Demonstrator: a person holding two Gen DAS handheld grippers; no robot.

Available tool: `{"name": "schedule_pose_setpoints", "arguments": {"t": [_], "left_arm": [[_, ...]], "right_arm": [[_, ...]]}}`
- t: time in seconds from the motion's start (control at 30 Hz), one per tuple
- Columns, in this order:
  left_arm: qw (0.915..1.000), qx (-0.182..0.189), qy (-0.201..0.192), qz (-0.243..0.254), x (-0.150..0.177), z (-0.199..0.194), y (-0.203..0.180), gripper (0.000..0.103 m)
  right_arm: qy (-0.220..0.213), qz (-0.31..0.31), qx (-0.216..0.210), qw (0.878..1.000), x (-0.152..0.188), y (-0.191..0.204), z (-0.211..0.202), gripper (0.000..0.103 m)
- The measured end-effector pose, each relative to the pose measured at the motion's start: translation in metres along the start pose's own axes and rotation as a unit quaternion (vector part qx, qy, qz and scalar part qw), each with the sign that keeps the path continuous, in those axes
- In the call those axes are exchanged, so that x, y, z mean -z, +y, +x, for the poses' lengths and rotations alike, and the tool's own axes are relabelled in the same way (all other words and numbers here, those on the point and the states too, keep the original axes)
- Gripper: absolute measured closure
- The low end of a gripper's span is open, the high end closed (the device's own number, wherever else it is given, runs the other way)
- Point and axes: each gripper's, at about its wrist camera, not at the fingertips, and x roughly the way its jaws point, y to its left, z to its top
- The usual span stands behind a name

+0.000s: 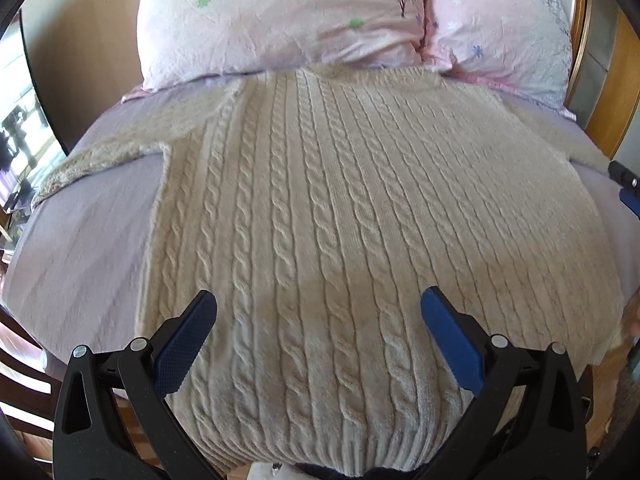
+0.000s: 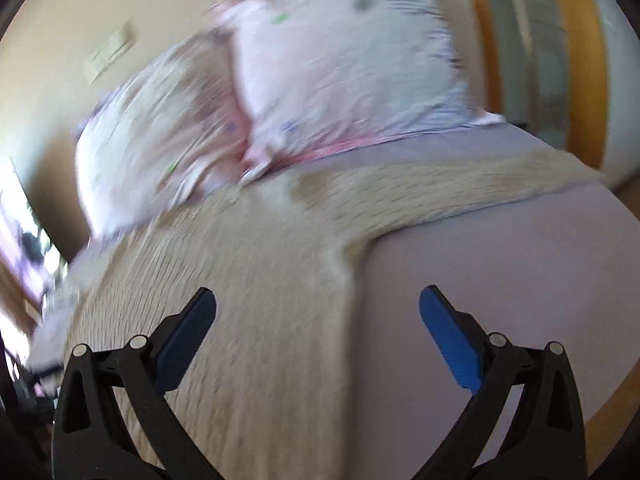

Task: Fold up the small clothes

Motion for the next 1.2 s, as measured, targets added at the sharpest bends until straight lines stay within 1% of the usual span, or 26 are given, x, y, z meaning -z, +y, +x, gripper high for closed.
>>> {"name": "schedule_pose_setpoints", "arguments": {"t": [0.03,0.07,0.13,0.2,0.27,0.33,0.4,0.47,0.53,0.57,0.63,0.67,0.7,0.73,0.8,0.83,0.9,0.93,0.97,1.0,1.03,1.07,1.1,1.13,1.17,1.2], "left_arm": [[0.9996,-0.005,-0.026,-0.008,-0.005,-0.004,0.006,0.001],[0.9985,-0.01,-0.05,-0.017,-0.011,-0.007,0.013,0.001],[0.996,-0.008,-0.081,-0.037,-0.023,-0.009,0.028,0.001],[0.9939,0.005,-0.092,-0.06,-0.036,-0.006,0.046,0.001],[0.9904,0.025,-0.103,-0.089,-0.045,-0.001,0.066,0.001],[0.9829,0.058,-0.127,-0.12,-0.046,0.001,0.087,0.001],[0.9752,0.068,-0.145,-0.153,-0.047,0.003,0.108,0.001],[0.972,0.058,-0.142,-0.178,-0.049,0.006,0.128,0.001],[0.9687,0.049,-0.136,-0.201,-0.049,0.009,0.148,0.001],[0.9676,0.046,-0.133,-0.209,-0.049,0.01,0.159,0.001],[0.9665,0.027,-0.123,-0.223,-0.048,0.012,0.177,0.001],[0.9655,0.021,-0.123,-0.229,-0.048,0.011,0.187,0.001],[0.9643,0.017,-0.125,-0.233,-0.048,0.012,0.195,0.001],[0.9622,0.009,-0.129,-0.24,-0.048,0.012,0.205,0.001],[0.9532,0.002,-0.142,-0.267,-0.046,0.011,0.225,0.001],[0.9468,0.011,-0.152,-0.284,-0.045,0.011,0.235,0.001],[0.9323,0.019,-0.157,-0.325,-0.045,0.013,0.257,0.001],[0.9266,0.019,-0.152,-0.343,-0.045,0.015,0.267,0.001],[0.9222,0.025,-0.146,-0.357,-0.047,0.019,0.276,0.001],[0.918,0.031,-0.141,-0.369,-0.049,0.022,0.287,0.001],[0.9134,0.034,-0.134,-0.383,-0.051,0.027,0.296,0.001],[0.9076,0.038,-0.131,-0.397,-0.051,0.031,0.307,0.001],[0.9011,0.039,-0.126,-0.413,-0.05,0.035,0.318,0.001],[0.8939,0.04,-0.121,-0.43,-0.05,0.039,0.327,0.001],[0.8863,0.042,-0.118,-0.446,-0.048,0.044,0.337,0.001],[0.8791,0.044,-0.114,-0.461,-0.046,0.048,0.348,0.003]], "right_arm": [[0.0,0.065,0.016,0.998,-0.021,-0.035,0.004,0.007],[0.003,0.127,0.024,0.992,-0.04,-0.07,0.011,0.023],[0.012,0.23,0.038,0.972,-0.068,-0.132,0.027,0.045],[0.009,0.305,0.062,0.95,-0.086,-0.181,0.041,0.047],[0.012,0.348,0.093,0.933,-0.095,-0.213,0.054,0.047],[0.006,0.372,0.101,0.923,-0.1,-0.233,0.066,0.049],[-0.006,0.374,0.12,0.92,-0.105,-0.24,0.073,0.061],[-0.004,0.384,0.125,0.915,-0.107,-0.248,0.085,0.096],[-0.01,0.386,0.117,0.915,-0.11,-0.255,0.091,0.097],[-0.016,0.373,0.125,0.919,-0.114,-0.25,0.089,0.097],[-0.054,0.298,0.122,0.945,-0.13,-0.21,0.079,0.097],[-0.072,0.255,0.109,0.958,-0.138,-0.183,0.071,0.097],[-0.086,0.215,0.08,0.969,-0.144,-0.15,0.066,0.097],[-0.095,0.175,0.04,0.979,-0.148,-0.114,0.062,0.097],[-0.096,0.092,-0.041,0.99,-0.149,-0.037,0.058,0.097],[-0.09,0.05,-0.084,0.991,-0.146,0.003,0.059,0.097],[-0.05,-0.022,-0.162,0.985,-0.126,0.077,0.069,0.097],[-0.015,-0.053,-0.204,0.977,-0.11,0.112,0.078,0.097],[0.035,-0.085,-0.243,0.966,-0.092,0.145,0.09,0.092],[0.085,-0.114,-0.271,0.952,-0.074,0.173,0.101,0.091],[0.122,-0.134,-0.288,0.94,-0.058,0.193,0.108,0.085],[0.136,-0.147,-0.295,0.934,-0.048,0.205,0.11,0.075],[0.129,-0.156,-0.298,0.933,-0.044,0.209,0.108,0.067],[0.109,-0.159,-0.292,0.937,-0.046,0.207,0.103,0.048],[0.086,-0.157,-0.283,0.942,-0.049,0.202,0.096,0.034],[0.068,-0.152,-0.273,0.948,-0.054,0.193,0.092,0.031]]}}
